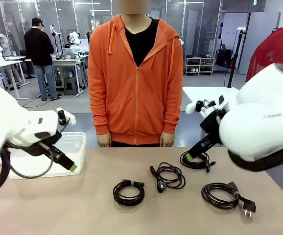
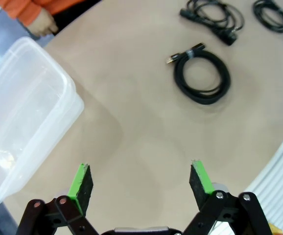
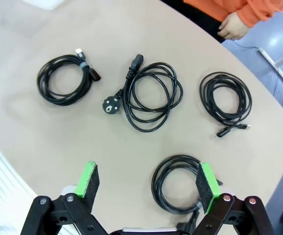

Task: Organize and store the cables.
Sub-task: Place the Power Cable into the Organizing box.

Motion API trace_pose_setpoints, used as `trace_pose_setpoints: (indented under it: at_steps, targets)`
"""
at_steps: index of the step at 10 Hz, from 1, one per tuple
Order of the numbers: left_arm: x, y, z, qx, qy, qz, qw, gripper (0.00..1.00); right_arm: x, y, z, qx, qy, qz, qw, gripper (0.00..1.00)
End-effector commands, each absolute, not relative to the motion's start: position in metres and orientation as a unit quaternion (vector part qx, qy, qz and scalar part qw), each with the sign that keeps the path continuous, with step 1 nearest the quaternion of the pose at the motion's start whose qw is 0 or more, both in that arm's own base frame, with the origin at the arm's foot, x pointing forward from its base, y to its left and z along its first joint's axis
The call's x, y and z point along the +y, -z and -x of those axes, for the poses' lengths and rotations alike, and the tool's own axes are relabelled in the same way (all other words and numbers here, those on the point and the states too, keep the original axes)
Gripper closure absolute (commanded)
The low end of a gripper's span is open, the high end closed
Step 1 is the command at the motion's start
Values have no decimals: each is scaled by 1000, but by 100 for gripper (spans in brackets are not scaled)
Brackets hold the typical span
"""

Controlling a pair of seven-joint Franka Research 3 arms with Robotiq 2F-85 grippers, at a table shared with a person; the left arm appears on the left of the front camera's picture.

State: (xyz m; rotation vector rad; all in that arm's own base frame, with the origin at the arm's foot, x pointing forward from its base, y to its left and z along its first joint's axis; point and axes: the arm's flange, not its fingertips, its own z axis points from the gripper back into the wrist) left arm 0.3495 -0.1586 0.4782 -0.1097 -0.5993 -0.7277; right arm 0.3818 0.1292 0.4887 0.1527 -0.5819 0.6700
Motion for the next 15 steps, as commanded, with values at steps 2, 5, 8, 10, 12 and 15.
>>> trace_pose_setpoints:
  at_steps: [2, 5, 8, 10, 12, 15]
  targets:
    - [-112, -543, -292, -305, 377, 93, 869, 0, 87, -543, -367, -290, -329, -100, 893, 0]
    - [-68, -585, -253, -361, 344, 102, 861, 0, 39, -568, -346, -324, -303, -86, 892, 0]
    - [-43, -599, -240, -364, 323, 103, 868, 0, 3, -584, -323, -351, -280, -84, 890, 0]
    - [-25, -608, -237, -387, 290, 120, 867, 0, -15, -589, -312, -345, -256, -68, 900, 0]
    - [-7, -615, -235, -397, 261, 120, 872, 0, -37, -585, -309, -324, -243, -68, 912, 0]
    - [2, -622, -234, -379, 232, 103, 890, 0, -48, -578, -305, -319, -225, -80, 917, 0]
